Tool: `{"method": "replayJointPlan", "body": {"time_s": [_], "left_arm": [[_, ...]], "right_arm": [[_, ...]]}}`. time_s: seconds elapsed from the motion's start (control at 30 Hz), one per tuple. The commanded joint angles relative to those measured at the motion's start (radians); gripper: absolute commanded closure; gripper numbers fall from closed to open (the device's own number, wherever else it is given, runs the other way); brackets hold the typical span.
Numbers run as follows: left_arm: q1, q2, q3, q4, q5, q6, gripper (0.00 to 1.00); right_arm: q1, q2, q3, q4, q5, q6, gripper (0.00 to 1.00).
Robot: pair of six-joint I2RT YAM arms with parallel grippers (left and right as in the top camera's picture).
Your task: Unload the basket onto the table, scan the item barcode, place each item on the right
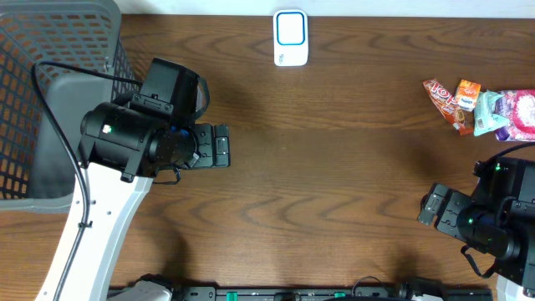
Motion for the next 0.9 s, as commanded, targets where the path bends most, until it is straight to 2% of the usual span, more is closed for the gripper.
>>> {"method": "replayJointPlan", "body": {"time_s": [0.0, 0.5, 0.7, 0.87], "left_arm": [[0.003, 0.0, 0.015, -0.005, -0.016, 0.002, 0.02], [0.003, 0.0, 0.015, -0.005, -0.016, 0.002, 0.02], [0.003, 0.0, 0.015, -0.005, -0.016, 0.002, 0.02], [0.003, 0.0, 0.015, -0.005, -0.017, 0.002, 0.02]], "right_arm": [[0.008, 0.0, -0.004, -0.001, -0.002, 0.016, 0.01], [0.008, 0.0, -0.004, 0.032, -0.01, 0.008, 0.01], [0.008, -0.001, -0.004, 0.079, -0.105, -0.135, 0.01], [0.023, -0.002, -0.006, 0.105, -0.109, -0.142, 0.01]]}}
